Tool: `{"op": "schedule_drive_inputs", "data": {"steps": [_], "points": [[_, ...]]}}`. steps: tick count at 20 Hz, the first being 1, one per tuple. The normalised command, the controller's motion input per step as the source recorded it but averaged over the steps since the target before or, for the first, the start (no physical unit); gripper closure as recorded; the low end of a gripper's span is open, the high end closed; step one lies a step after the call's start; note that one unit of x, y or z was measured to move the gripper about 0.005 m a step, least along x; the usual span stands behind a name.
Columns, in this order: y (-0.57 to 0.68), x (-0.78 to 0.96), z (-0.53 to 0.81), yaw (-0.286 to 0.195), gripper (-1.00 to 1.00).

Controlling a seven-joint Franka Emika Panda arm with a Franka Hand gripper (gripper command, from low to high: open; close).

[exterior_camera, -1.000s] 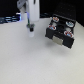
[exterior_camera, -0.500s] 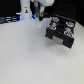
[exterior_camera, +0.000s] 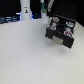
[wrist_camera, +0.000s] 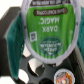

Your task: Open the kcup holder, insert the kcup into the holder, and close the kcup holder

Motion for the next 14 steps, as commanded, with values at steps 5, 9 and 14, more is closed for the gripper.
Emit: {"op": "schedule_drive_inputs", "data": {"steps": [5, 9, 14], "points": [[0.65, 0.08, 0.24, 0.024, 1.0], [0.63, 0.09, 0.15, 0.036, 1.0], [0.37, 0.08, 0.02, 0.021, 1.0]]}}
